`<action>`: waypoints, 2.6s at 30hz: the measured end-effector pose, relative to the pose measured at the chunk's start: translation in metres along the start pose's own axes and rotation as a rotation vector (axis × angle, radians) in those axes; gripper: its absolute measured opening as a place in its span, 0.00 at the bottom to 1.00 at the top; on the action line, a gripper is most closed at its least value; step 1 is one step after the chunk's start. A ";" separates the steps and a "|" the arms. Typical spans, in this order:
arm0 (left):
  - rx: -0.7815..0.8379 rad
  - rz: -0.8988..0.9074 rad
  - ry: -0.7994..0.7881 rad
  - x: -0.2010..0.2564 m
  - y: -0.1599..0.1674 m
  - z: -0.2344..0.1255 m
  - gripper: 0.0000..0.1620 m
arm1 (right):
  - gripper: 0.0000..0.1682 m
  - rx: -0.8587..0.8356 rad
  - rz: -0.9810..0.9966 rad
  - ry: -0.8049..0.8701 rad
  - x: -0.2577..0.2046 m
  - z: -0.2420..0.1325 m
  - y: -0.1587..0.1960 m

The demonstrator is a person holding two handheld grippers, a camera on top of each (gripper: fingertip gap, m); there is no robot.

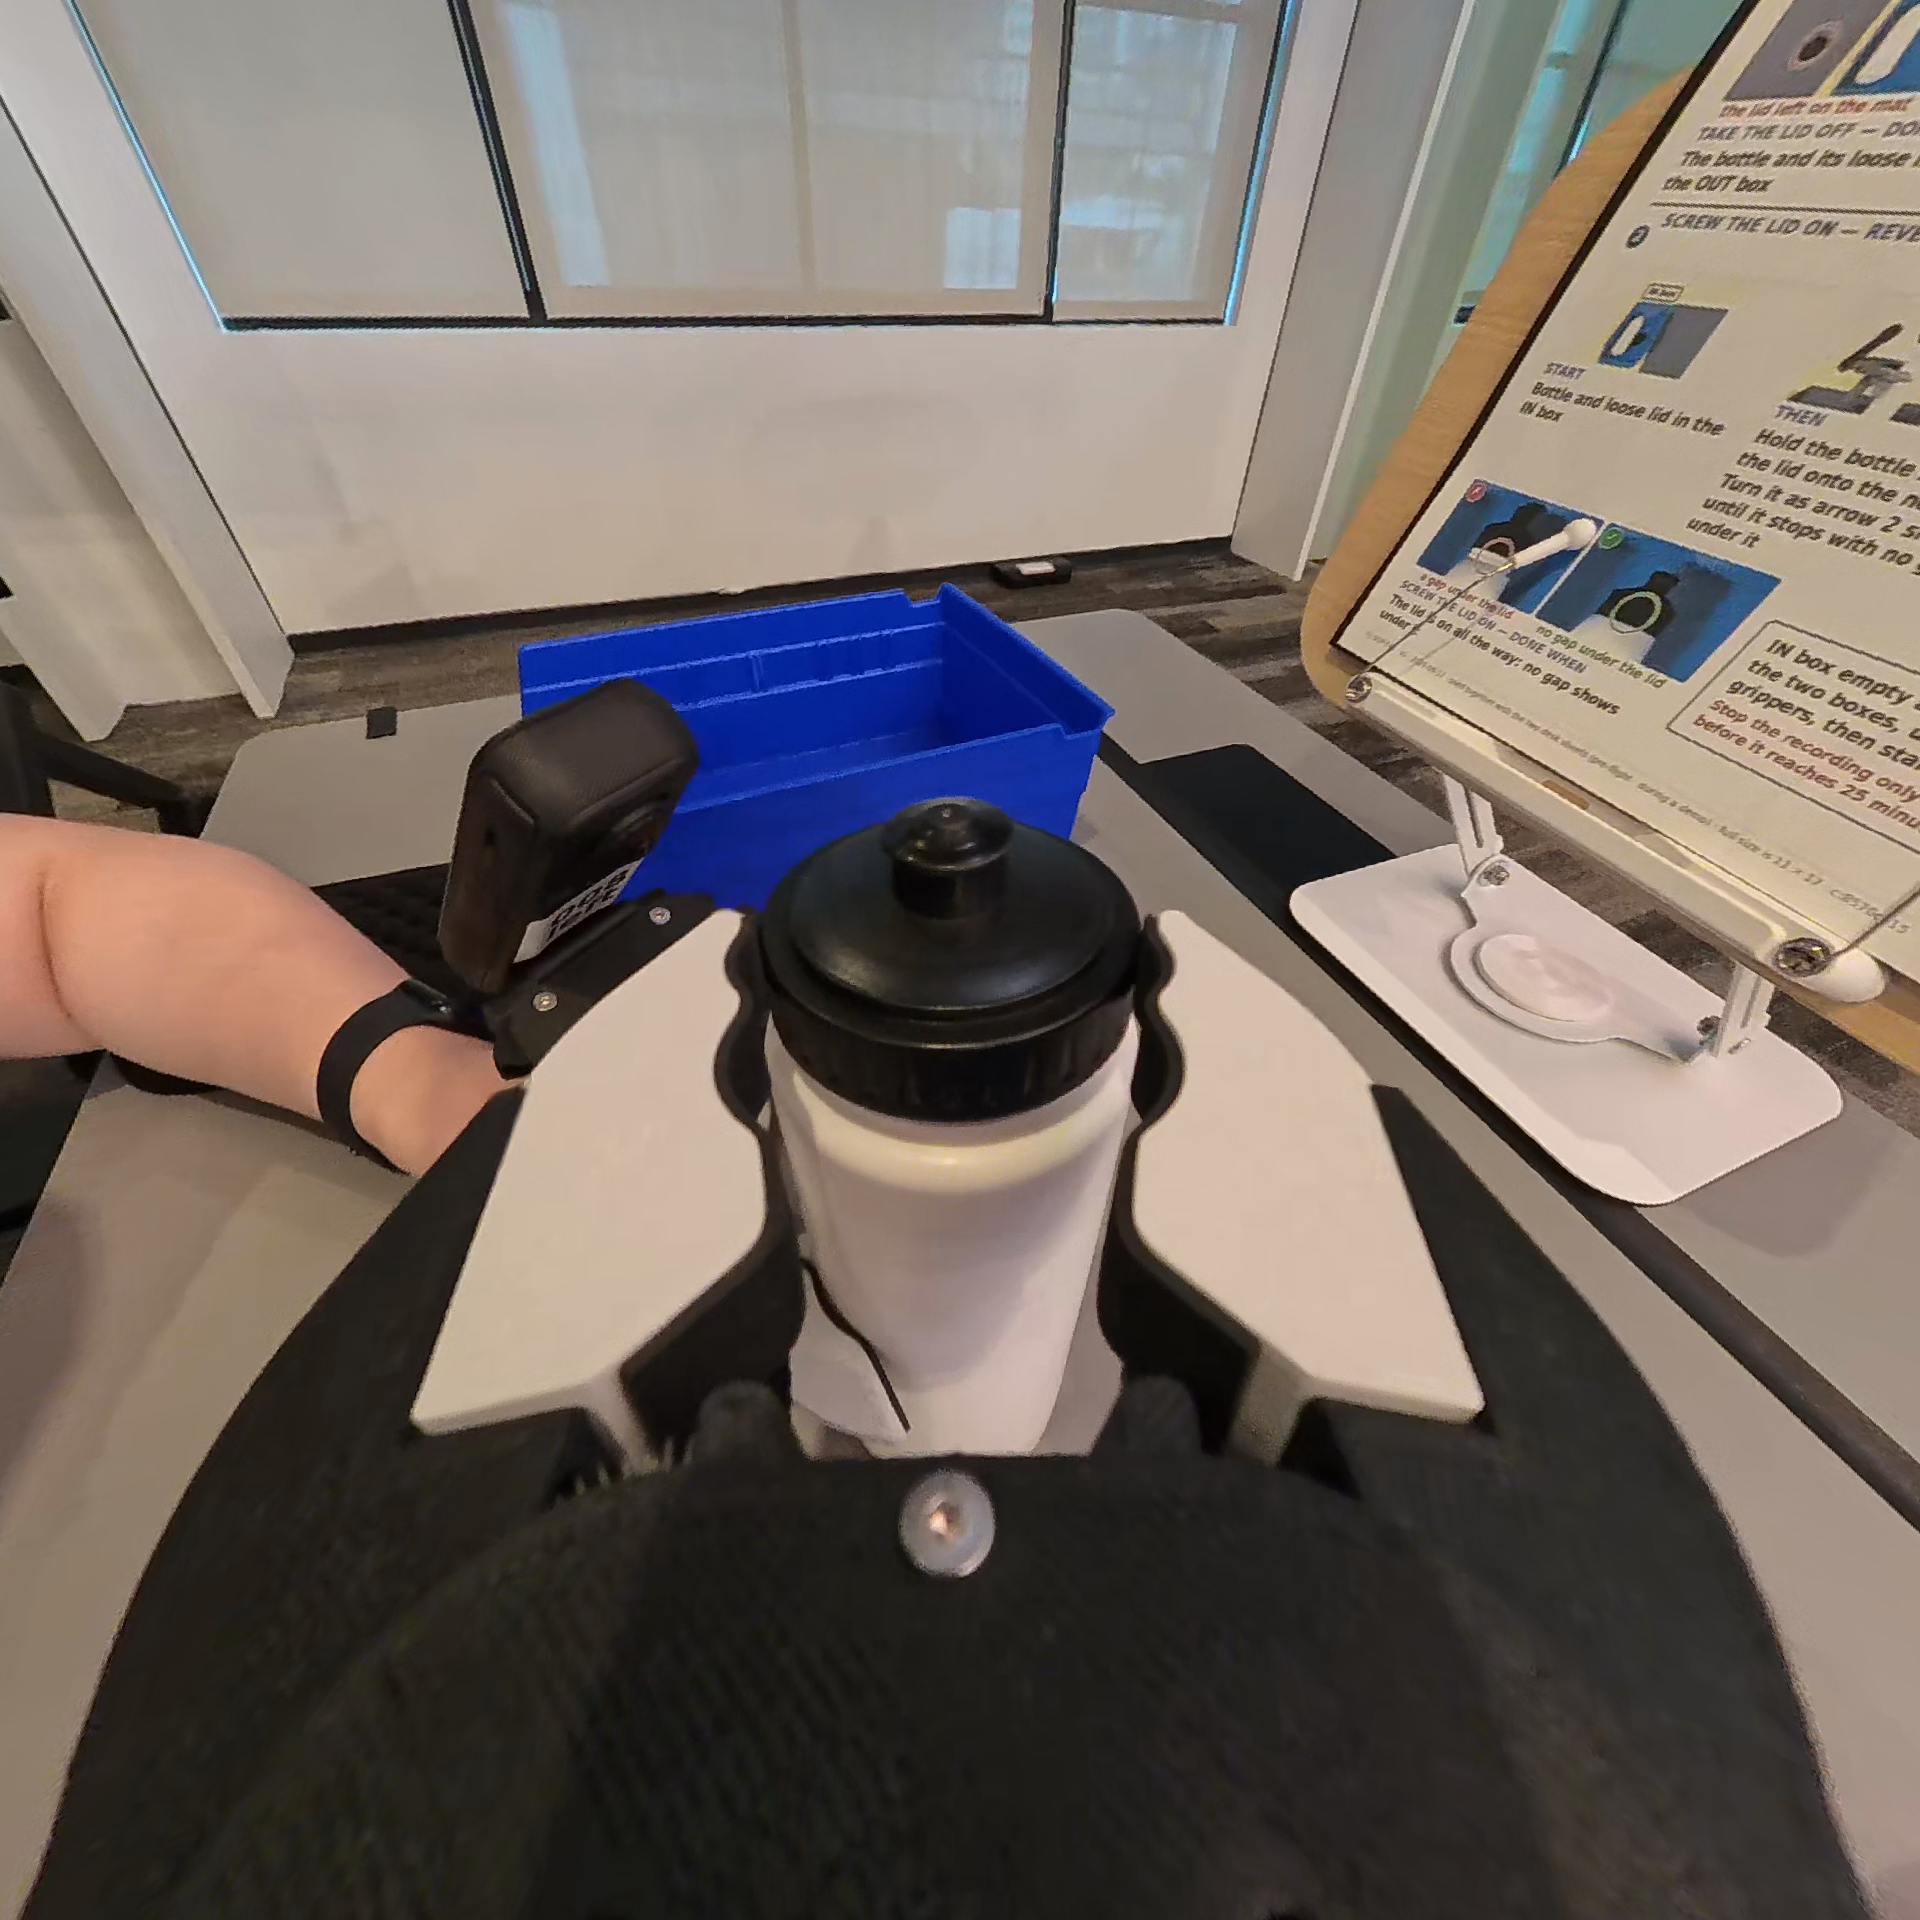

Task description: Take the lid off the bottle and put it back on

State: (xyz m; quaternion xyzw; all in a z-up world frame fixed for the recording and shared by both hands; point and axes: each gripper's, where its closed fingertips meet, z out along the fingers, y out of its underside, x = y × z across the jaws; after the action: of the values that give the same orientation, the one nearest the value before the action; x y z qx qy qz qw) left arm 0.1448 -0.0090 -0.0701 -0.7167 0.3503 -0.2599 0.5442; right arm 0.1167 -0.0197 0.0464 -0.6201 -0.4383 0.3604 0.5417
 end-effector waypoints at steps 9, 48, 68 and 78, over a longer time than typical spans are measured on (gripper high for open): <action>-0.037 -0.009 -0.083 -0.009 0.002 -0.004 0.52 | 0.42 0.065 -0.003 0.110 0.001 0.006 -0.002; 0.016 0.057 -0.007 -0.006 -0.005 0.004 0.55 | 0.41 -0.072 0.029 0.118 0.007 0.002 0.004; -0.013 0.222 0.721 0.089 0.008 -0.035 0.52 | 0.41 0.049 -0.086 -0.700 -0.069 -0.052 0.009; -0.017 0.224 0.720 0.092 0.008 -0.037 0.52 | 0.41 0.094 -0.086 -0.697 -0.067 -0.051 0.008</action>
State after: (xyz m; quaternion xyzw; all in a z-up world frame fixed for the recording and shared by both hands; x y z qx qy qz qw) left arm 0.1719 -0.1053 -0.0688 -0.5409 0.5976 -0.4314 0.4053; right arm 0.1405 -0.1010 0.0442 -0.4151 -0.6055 0.5470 0.4024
